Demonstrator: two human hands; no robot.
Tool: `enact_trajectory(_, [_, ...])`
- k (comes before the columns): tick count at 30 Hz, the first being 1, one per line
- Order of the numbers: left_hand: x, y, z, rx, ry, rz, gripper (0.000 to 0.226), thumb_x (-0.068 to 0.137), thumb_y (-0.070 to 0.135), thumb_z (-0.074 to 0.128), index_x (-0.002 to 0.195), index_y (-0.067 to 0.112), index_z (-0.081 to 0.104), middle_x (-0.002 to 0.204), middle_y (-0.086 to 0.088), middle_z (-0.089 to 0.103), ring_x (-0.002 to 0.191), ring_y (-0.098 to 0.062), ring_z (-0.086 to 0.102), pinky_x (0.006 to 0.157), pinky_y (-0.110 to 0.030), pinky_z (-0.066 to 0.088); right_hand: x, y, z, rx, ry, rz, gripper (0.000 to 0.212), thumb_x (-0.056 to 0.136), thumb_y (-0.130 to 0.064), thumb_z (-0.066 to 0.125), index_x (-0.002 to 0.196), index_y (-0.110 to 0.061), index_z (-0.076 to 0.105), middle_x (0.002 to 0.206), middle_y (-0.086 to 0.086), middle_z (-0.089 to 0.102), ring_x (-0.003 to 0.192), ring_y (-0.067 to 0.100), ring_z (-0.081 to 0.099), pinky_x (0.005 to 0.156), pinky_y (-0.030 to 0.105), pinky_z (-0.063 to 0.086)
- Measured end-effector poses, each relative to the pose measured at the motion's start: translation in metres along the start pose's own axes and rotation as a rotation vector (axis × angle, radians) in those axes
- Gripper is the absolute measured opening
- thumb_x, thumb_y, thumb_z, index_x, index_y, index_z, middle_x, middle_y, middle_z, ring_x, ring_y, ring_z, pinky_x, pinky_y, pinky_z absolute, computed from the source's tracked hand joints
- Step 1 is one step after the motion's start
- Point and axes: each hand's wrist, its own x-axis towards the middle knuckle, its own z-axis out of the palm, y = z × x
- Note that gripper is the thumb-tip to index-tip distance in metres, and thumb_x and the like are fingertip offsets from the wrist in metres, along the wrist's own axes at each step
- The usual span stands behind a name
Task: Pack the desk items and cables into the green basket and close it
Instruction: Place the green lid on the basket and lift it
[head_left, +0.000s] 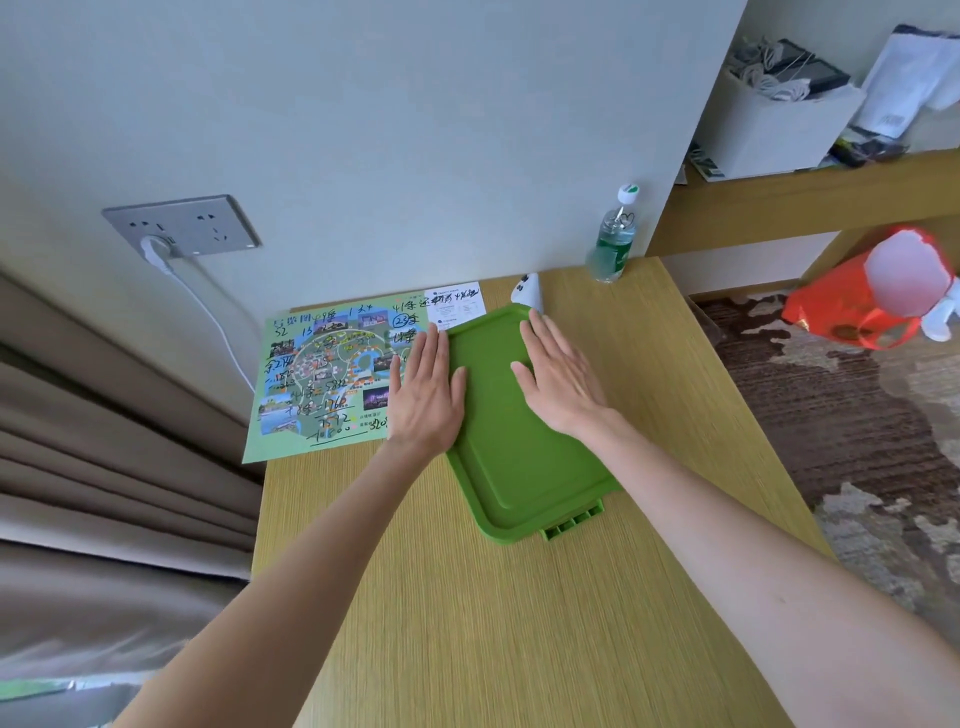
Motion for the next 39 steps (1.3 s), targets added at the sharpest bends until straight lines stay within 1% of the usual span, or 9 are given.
enact_trajectory(9, [0.007, -0.004, 0.007, -0.075, 0.139, 0.013, 0.06, 0.1, 0.041, 0.033, 0.153, 0.014, 0.023, 0.16, 0.001, 0.024, 0.148, -0.015, 0.014, 0.122, -0.036, 0.007, 0.018, 0.001, 0.008, 0.069, 0.119, 0.051, 0.061, 0.093, -0.042, 0.044, 0.146, -0.014, 0.035, 0.161, -0.005, 0.019, 0.147, 0.012, 0.012, 0.1, 0.046, 0.043])
enact_trajectory(15, [0.007, -0.002, 0.001, -0.027, 0.097, 0.024, 0.062, 0.099, 0.044, 0.034, 0.151, 0.013, 0.025, 0.157, -0.001, 0.028, 0.146, -0.017, 0.019, 0.12, -0.043, 0.011, 0.014, 0.001, 0.006, 0.043, 0.081, 0.008, 0.063, 0.095, -0.046, 0.04, 0.149, -0.014, 0.03, 0.162, -0.004, 0.013, 0.149, 0.013, 0.007, 0.113, 0.045, 0.029])
enact_trajectory(20, [0.032, -0.005, -0.013, 0.068, -0.039, 0.068, 0.053, 0.1, 0.046, 0.029, 0.138, 0.01, 0.035, 0.136, -0.007, 0.043, 0.128, -0.025, 0.039, 0.114, -0.048, 0.023, -0.007, 0.004, 0.001, 0.332, 0.089, 0.109, 0.059, 0.099, -0.031, 0.048, 0.151, -0.015, 0.025, 0.16, -0.002, 0.02, 0.145, 0.015, 0.022, 0.114, 0.034, 0.019])
enact_trajectory(22, [0.048, -0.004, -0.019, -0.002, -0.115, 0.057, 0.046, 0.102, 0.042, 0.027, 0.132, 0.009, 0.04, 0.128, -0.009, 0.047, 0.118, -0.026, 0.048, 0.107, -0.05, 0.033, -0.027, 0.009, 0.001, 0.414, 0.145, 0.204, 0.05, 0.099, -0.021, 0.049, 0.145, -0.009, 0.033, 0.148, 0.006, 0.041, 0.13, 0.019, 0.046, 0.104, 0.027, 0.032])
enact_trajectory(24, [0.063, -0.003, -0.024, -0.095, -0.162, 0.016, 0.043, 0.104, 0.038, 0.025, 0.125, 0.008, 0.047, 0.125, -0.011, 0.048, 0.104, -0.027, 0.055, 0.095, -0.048, 0.044, -0.051, 0.02, 0.001, 0.351, 0.191, 0.29, 0.036, 0.099, -0.02, 0.049, 0.131, -0.006, 0.045, 0.126, 0.007, 0.056, 0.098, 0.013, 0.058, 0.083, 0.021, 0.041])
enact_trajectory(28, [0.084, -0.005, -0.023, -0.177, -0.24, -0.026, 0.044, 0.104, 0.039, 0.028, 0.125, 0.009, 0.052, 0.131, -0.016, 0.047, 0.1, -0.03, 0.059, 0.088, -0.044, 0.051, -0.1, 0.038, 0.001, 0.191, 0.143, 0.448, 0.037, 0.1, -0.041, 0.042, 0.115, -0.009, 0.054, 0.068, -0.008, 0.052, 0.043, 0.002, 0.038, 0.038, 0.014, 0.025])
enact_trajectory(30, [0.09, -0.007, -0.019, -0.225, -0.257, -0.074, 0.043, 0.103, 0.043, 0.03, 0.128, 0.012, 0.049, 0.13, -0.014, 0.053, 0.102, -0.03, 0.06, 0.086, -0.042, 0.051, -0.118, 0.04, 0.003, 0.207, 0.13, 0.509, 0.047, 0.099, -0.049, 0.039, 0.117, -0.008, 0.055, 0.052, -0.009, 0.043, 0.036, 0.004, 0.036, 0.033, 0.016, 0.023])
enact_trajectory(34, [0.1, -0.009, -0.015, -0.306, -0.325, -0.081, 0.049, 0.103, 0.045, 0.031, 0.125, 0.006, 0.05, 0.121, -0.013, 0.062, 0.102, -0.029, 0.061, 0.085, -0.039, 0.049, -0.131, 0.033, 0.008, 0.503, 0.116, 0.664, 0.047, 0.096, -0.055, 0.041, 0.11, -0.012, 0.053, 0.054, 0.0, 0.051, 0.042, 0.014, 0.058, 0.04, 0.029, 0.046])
enact_trajectory(39, [0.099, -0.009, -0.019, -0.32, -0.35, -0.051, 0.053, 0.104, 0.043, 0.03, 0.116, 0.0, 0.058, 0.111, -0.017, 0.065, 0.103, -0.032, 0.061, 0.095, -0.047, 0.048, -0.13, 0.02, 0.008, 0.708, 0.238, 0.743, 0.04, 0.095, -0.045, 0.051, 0.097, -0.006, 0.053, 0.056, 0.001, 0.051, 0.037, 0.012, 0.053, 0.035, 0.023, 0.041])
